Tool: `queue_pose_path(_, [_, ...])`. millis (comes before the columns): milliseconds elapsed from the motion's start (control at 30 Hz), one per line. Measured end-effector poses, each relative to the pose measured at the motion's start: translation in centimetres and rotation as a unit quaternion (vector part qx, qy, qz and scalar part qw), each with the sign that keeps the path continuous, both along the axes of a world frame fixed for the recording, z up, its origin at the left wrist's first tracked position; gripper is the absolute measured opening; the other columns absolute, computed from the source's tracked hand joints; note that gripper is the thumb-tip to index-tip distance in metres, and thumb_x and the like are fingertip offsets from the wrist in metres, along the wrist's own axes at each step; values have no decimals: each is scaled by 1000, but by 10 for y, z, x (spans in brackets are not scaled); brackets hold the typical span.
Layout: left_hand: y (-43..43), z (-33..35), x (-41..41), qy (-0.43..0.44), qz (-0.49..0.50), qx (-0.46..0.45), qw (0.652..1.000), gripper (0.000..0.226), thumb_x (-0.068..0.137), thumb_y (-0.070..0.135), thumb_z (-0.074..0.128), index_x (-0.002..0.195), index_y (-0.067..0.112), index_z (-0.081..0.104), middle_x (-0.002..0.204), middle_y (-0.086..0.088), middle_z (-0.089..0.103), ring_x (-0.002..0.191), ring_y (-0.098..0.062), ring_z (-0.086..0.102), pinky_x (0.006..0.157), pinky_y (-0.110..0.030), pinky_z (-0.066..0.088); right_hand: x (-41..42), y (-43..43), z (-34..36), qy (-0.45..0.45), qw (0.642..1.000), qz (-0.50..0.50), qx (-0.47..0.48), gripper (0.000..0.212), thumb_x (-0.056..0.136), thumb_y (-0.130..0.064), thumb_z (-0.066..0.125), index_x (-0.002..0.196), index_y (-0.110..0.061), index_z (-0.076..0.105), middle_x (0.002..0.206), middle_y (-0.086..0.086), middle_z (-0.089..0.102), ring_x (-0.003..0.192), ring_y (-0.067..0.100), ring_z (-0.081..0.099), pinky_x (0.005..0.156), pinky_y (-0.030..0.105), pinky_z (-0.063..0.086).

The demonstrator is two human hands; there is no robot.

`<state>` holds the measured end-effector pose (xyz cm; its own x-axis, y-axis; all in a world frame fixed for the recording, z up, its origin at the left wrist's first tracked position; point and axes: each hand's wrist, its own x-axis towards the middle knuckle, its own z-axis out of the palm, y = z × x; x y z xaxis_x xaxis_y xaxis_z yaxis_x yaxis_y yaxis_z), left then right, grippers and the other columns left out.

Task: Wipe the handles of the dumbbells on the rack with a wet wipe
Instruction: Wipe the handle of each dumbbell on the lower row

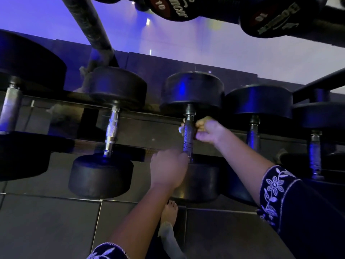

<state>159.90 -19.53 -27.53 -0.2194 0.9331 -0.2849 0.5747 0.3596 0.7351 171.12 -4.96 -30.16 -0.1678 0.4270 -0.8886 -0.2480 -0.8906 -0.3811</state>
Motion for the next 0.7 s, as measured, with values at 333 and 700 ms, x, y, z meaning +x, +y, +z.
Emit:
queue_pose_path(333, [-1,-1,-1,3,-4,-11,1000,34,76,38,38,47,21,31,56,-5,47,65,-37,53,59,-33,27,17,-37,-3,19,989,129,-68,40,89,8,17,96,8,56,74,23,69,64,29,70,55,34,59])
queue_pose_path(700, [5,18,8,94,2,-101,990,41,87,43,43,78,11,68,82,-16,67,88,-40,63,72,-38,48,79,-43,62,-208,956,151,144,20,86,3,61,106,1,64,83,15,67,78,21,67,76,32,57])
